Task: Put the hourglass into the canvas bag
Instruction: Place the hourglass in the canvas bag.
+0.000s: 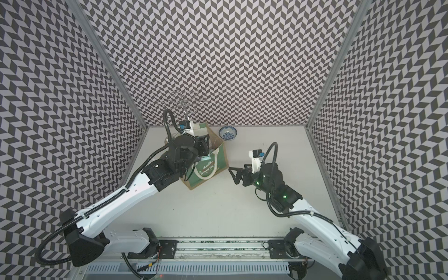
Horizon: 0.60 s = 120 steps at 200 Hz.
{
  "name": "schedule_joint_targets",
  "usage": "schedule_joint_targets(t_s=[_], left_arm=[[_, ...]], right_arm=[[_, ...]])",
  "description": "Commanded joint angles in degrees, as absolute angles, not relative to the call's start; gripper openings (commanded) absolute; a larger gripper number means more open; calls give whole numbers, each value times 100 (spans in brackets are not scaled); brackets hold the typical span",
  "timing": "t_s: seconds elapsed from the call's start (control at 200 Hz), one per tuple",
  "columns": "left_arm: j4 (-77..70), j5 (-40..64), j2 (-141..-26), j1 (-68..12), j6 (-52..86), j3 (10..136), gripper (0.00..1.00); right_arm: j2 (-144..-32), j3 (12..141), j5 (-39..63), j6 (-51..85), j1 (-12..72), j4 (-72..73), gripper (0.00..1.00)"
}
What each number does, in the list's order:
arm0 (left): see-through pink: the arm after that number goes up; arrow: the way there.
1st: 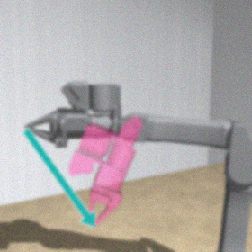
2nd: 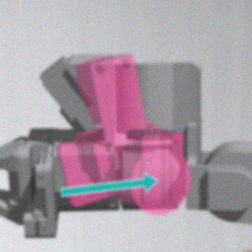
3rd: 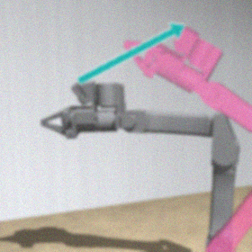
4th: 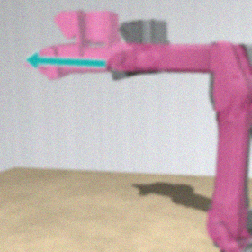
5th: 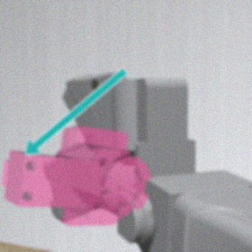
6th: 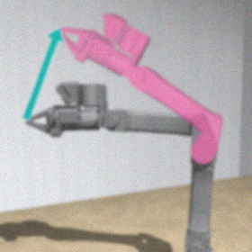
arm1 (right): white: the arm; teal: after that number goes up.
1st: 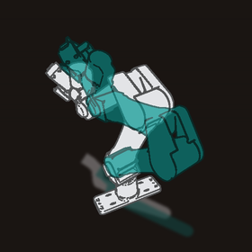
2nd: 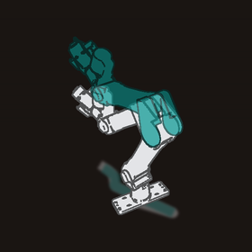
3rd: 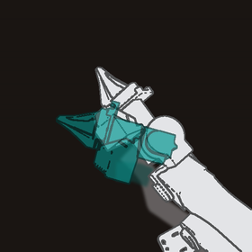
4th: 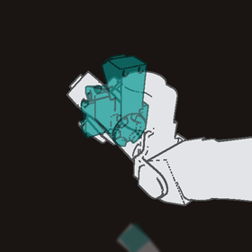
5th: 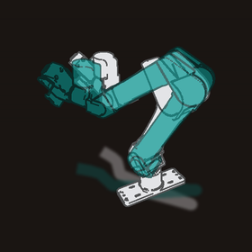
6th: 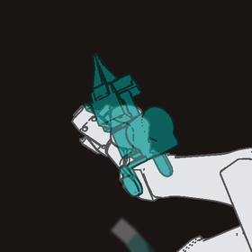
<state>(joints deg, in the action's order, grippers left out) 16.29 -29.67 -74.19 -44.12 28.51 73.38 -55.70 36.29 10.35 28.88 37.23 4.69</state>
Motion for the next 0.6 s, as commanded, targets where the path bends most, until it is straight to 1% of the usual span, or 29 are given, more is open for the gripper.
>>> schedule_joint_targets(t_s=[0.0,0.165,0.34,0.596], left_arm=[[1500,-2696,-7501,-4045,2798,7343,37],[1348,-2428,-7945,-3502,2794,7484,37],[1353,-2205,-8668,-2982,2854,7749,37],[1393,-2049,-9438,-2657,2903,7813,37]], right_arm=[[-5662,3813,1171,2630,3907,1263,99],[-5819,3863,1272,2467,4087,1505,99],[-5880,3859,1237,2361,4131,1628,99],[-5884,3814,1178,2263,4131,1748,99]])
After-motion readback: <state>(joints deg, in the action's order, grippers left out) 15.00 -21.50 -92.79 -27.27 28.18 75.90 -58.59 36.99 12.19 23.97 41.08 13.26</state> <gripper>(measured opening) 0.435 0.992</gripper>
